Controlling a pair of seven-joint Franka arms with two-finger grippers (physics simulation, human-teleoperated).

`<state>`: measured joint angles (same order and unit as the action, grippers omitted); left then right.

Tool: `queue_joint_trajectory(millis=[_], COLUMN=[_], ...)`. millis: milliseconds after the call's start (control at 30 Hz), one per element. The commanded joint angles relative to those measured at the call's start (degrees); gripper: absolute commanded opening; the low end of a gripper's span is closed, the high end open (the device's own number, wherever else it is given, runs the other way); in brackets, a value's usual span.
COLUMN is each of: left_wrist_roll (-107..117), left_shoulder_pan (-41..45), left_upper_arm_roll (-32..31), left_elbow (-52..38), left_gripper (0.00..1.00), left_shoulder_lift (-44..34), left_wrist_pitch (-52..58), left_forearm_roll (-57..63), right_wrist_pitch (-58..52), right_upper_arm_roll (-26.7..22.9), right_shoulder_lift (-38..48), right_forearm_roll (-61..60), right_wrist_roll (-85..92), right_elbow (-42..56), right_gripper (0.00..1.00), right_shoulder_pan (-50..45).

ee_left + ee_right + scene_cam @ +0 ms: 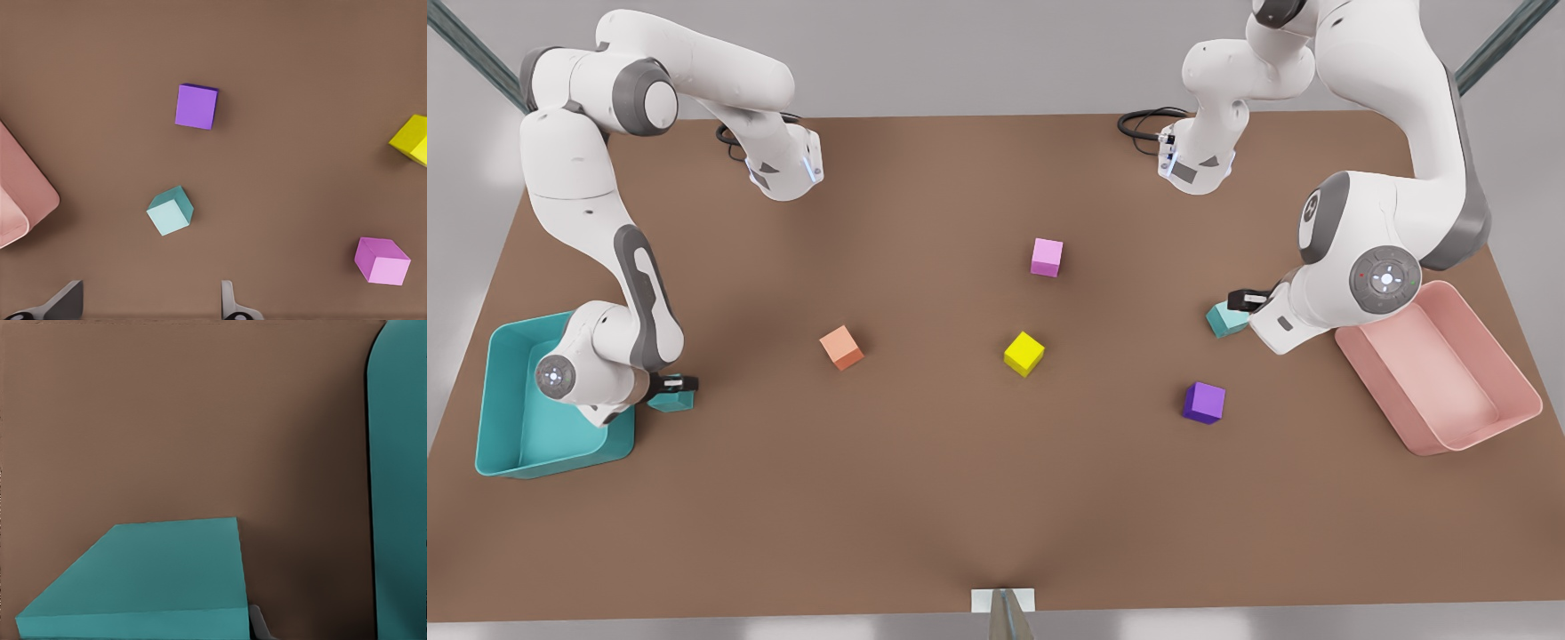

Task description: Stack the two blue cubes on top of each other

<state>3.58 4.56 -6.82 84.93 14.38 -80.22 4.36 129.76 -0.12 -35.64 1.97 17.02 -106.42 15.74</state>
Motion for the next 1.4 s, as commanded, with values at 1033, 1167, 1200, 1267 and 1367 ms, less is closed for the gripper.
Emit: queue_joint_trajectory(millis=[1033,1167,1200,1267,1367], left_wrist_roll=[0.1,0.1,0.1,0.7,1.3], left_shoulder_pan=[0.2,0.2,0.2,-0.1,-0.8], left_upper_arm_roll=[0.0,0.0,0.0,0.0,0.6], left_elbow=[0.0,0.0,0.0,-0.2,-0.2], left_gripper=[1.0,1.0,1.0,1.0,1.0], left_shoulder_lift=[-0.1,-0.1,-0.1,1.5,4.3], left_wrist_pitch=[0.1,0.1,0.1,-0.1,-0.2], left_forearm_roll=[0.0,0.0,0.0,-0.7,-0.7], right_wrist_pitch=[9.8,9.8,9.8,9.0,-4.6], right_upper_arm_roll=[8.2,8.3,8.3,8.3,8.7], right_shoulder_lift=[-29.7,-29.7,-29.6,-28.7,-20.0], right_forearm_roll=[-4.0,-4.0,-4.0,-4.1,-5.8], right_wrist_roll=[-68.0,-68.0,-68.0,-68.0,-68.0], right_elbow=[48.8,49.1,49.1,49.1,49.1], right_gripper=[0.84,1.0,1.0,1.0,1.0], right_shoulder_pan=[-49.3,-49.3,-49.3,-49.1,-46.0])
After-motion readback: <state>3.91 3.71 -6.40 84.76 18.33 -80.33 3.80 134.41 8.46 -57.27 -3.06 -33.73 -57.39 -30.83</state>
